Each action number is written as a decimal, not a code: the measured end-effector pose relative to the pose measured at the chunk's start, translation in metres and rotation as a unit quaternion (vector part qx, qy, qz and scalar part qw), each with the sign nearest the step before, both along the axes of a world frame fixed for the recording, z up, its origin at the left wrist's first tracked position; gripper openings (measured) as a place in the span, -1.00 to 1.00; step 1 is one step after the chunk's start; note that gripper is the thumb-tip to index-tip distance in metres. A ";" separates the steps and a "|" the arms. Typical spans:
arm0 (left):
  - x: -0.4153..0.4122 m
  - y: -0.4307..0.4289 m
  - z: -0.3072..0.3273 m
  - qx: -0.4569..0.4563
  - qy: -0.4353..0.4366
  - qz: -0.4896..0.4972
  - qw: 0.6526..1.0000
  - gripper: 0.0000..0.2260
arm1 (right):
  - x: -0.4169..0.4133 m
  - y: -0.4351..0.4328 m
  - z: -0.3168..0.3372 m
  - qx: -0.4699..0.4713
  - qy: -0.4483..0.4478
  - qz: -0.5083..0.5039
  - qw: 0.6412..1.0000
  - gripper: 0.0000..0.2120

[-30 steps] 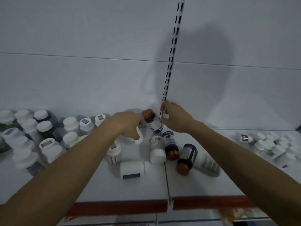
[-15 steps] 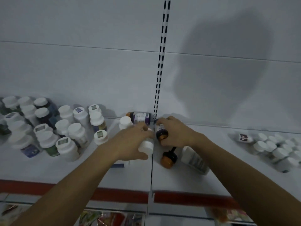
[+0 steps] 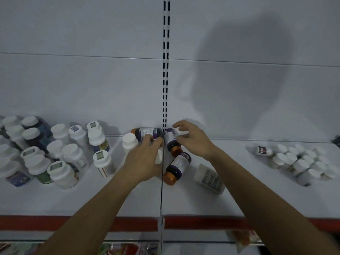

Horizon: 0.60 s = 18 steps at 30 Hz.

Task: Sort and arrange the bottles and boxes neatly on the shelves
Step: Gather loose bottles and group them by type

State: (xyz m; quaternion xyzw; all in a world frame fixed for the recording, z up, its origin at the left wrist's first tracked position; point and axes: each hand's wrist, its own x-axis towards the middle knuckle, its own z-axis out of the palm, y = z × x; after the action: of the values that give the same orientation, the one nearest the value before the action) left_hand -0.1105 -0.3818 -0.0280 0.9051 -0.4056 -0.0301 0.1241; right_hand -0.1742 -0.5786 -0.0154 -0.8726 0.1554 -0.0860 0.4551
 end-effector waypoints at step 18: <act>-0.006 0.031 0.031 -0.384 0.147 0.042 0.910 -0.59 | -0.106 0.004 0.006 -0.120 0.043 -0.169 0.977 -0.35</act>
State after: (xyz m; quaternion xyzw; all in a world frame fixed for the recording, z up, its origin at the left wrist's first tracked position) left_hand -0.1170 -0.3504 0.0028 0.7889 -0.3247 0.0002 0.5217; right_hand -0.2805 -0.5748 -0.0092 -0.8851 0.3085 -0.1415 0.3186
